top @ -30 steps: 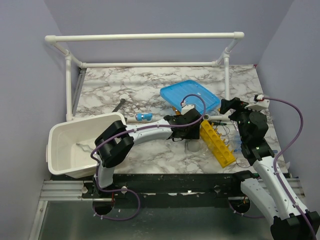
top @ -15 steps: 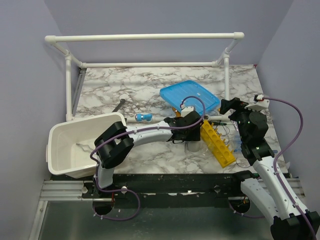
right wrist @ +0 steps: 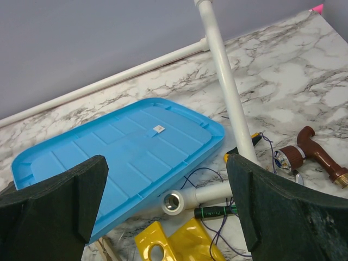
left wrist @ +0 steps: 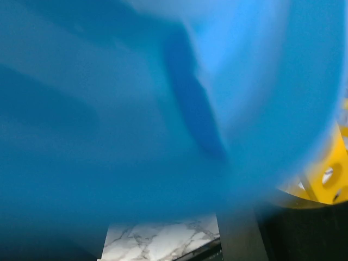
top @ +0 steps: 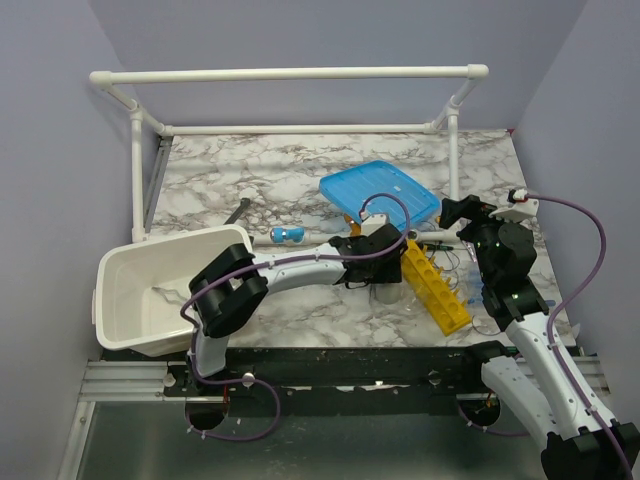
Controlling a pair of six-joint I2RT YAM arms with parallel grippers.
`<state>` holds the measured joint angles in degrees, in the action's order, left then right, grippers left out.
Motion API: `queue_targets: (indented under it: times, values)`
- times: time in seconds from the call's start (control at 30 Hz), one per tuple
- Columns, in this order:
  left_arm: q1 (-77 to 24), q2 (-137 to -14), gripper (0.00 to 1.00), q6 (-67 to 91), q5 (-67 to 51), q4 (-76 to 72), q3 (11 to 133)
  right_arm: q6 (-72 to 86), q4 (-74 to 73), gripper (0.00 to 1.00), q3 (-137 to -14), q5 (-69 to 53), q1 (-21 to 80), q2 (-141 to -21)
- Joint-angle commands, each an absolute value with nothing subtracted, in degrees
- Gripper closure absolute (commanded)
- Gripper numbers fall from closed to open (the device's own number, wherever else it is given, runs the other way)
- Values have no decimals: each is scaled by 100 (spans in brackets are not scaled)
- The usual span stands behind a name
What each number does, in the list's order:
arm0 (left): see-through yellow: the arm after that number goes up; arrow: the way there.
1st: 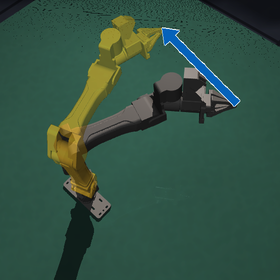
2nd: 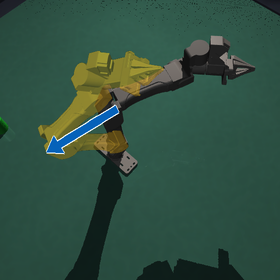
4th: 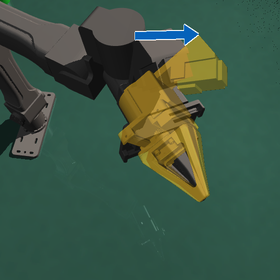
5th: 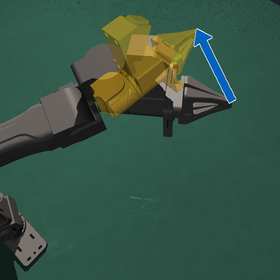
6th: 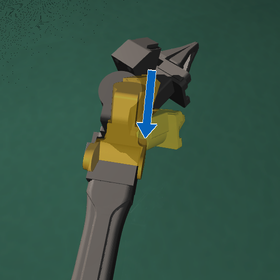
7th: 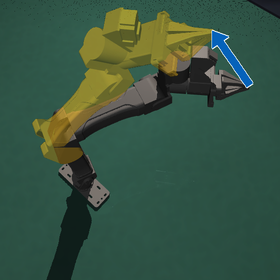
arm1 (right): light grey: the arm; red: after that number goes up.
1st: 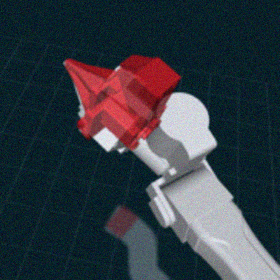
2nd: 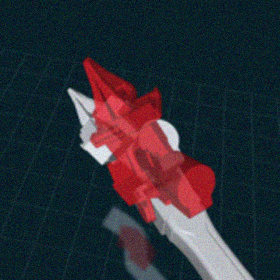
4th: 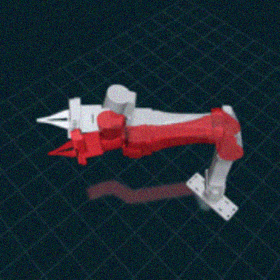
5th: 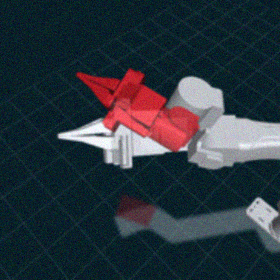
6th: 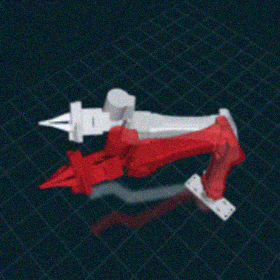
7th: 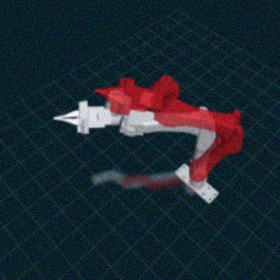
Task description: Organize the chemistry lab equipment
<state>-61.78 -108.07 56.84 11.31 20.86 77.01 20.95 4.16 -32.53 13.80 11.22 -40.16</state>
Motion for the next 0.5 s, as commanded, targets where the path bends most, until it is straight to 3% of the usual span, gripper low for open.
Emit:
queue_targets:
  times: [0.0, 0.3, 0.47]
  values:
    - [-5933, -11047, 32, 5650, 1266, 2001, 7916, 2073, 376, 0, -3313, 1280, 1099, -3973]
    - [-5845, -11426, 34, 5643, 954, 2030, 8091, 2086, 402, 0, -3311, 1239, 1095, -4049]
    - [-5845, -11542, 39, 5652, 692, 2098, 8021, 2091, 413, 0, -3309, 1239, 1096, -4053]
